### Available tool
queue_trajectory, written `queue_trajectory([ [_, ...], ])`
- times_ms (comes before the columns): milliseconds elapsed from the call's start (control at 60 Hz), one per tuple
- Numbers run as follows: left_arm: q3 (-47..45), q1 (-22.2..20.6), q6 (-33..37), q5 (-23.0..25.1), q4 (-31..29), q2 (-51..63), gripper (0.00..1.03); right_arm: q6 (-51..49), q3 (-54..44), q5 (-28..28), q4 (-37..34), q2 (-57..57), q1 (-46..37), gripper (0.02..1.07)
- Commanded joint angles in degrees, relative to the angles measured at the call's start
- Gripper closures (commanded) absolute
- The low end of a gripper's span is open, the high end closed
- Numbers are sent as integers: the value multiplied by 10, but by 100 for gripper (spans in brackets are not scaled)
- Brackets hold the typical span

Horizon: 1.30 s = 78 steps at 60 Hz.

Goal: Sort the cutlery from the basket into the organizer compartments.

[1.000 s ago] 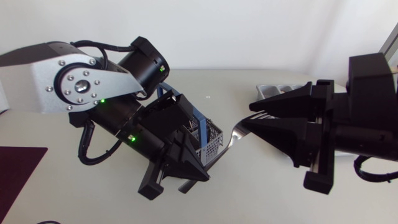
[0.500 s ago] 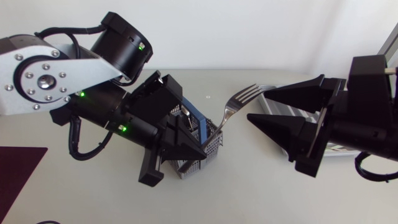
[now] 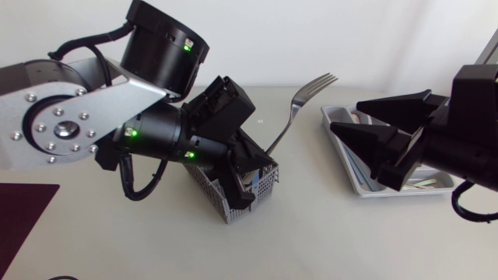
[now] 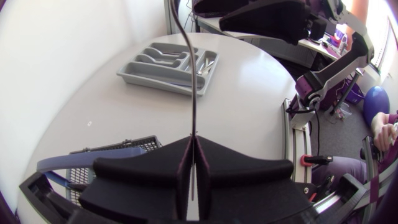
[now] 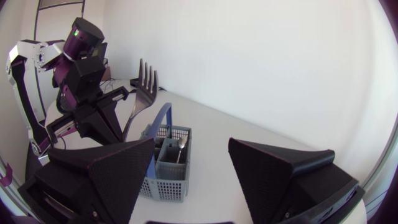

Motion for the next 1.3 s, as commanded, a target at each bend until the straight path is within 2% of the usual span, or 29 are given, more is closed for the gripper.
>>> queue_trajectory([
  [0,5,-6,-27,-16,14,18,100,24,-17,7,16,5,-16,21],
  [300,19,-38,-46,-110,73,60,100,46,10,21,21,69,-19,21],
  [533,34,-53,-54,-180,116,84,100,63,41,10,18,113,-11,22],
  [633,47,-53,-65,-195,124,100,100,73,57,-4,19,131,-10,22],
  [917,80,-40,-102,-198,141,136,100,98,82,-24,60,194,3,23],
  [1000,85,-37,-111,-198,143,140,100,105,87,-27,74,212,6,30],
  [1100,87,-30,-120,-195,146,141,100,115,94,-32,84,230,6,32],
  [1283,90,-26,-126,-185,146,146,100,132,104,-51,106,254,5,46],
])
